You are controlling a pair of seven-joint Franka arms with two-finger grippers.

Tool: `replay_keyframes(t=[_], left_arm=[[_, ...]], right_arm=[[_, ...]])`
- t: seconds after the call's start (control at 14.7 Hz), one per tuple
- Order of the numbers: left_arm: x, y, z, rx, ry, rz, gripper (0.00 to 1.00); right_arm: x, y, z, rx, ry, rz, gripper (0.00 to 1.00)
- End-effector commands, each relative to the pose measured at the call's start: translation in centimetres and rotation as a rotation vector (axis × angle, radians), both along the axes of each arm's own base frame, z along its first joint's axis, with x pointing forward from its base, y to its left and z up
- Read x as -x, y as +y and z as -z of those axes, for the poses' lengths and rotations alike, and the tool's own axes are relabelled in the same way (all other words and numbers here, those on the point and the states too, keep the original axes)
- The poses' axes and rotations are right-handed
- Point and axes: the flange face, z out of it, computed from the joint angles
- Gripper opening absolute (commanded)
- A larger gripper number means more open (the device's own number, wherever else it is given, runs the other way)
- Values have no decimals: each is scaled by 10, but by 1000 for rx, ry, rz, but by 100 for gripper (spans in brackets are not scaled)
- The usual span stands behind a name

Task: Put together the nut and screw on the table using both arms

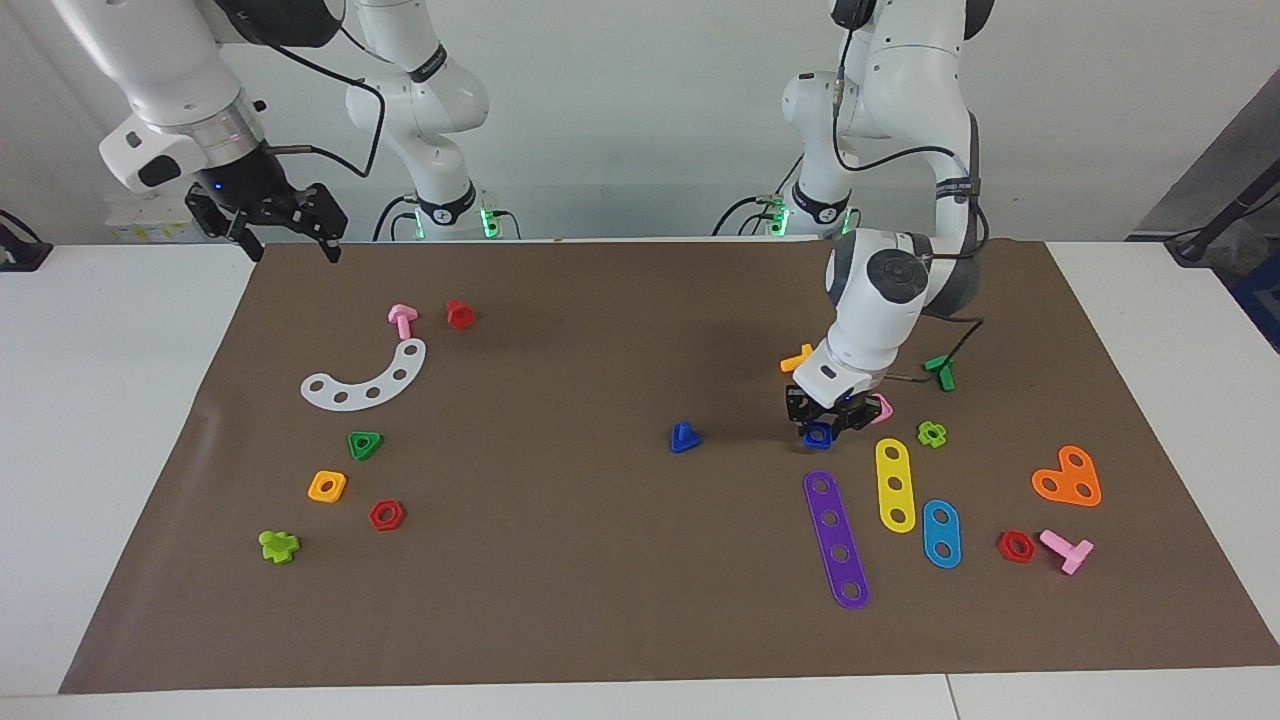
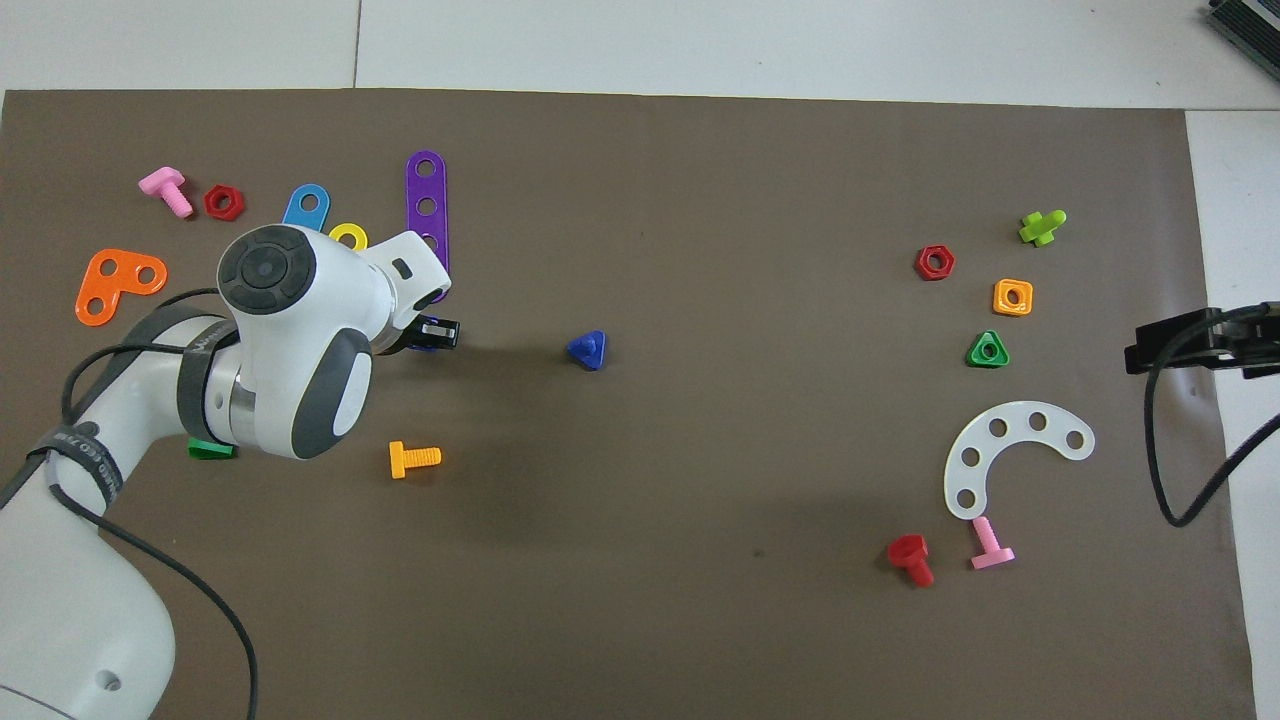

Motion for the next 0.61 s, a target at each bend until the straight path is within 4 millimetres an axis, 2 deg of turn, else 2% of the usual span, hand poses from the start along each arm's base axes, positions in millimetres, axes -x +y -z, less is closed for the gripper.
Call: replay_keyframes(t=[0.0,0.14,0.34,0.54], left_arm=[[0,-24,-7,-6,30,-66,25],[0,-46,-17,-16,61,-122,25],[8,-76,-25,-12,76,-192,25],[16,-104,-33,2,78,-237,25]], right_arm=[[2,1,4,-4,-19,-20,100],[4,-3,-2,-8,-32,-12,100],[6,13,-2,-21,-20,-38,100],[6,14,-3,-21,-21,-36,100]])
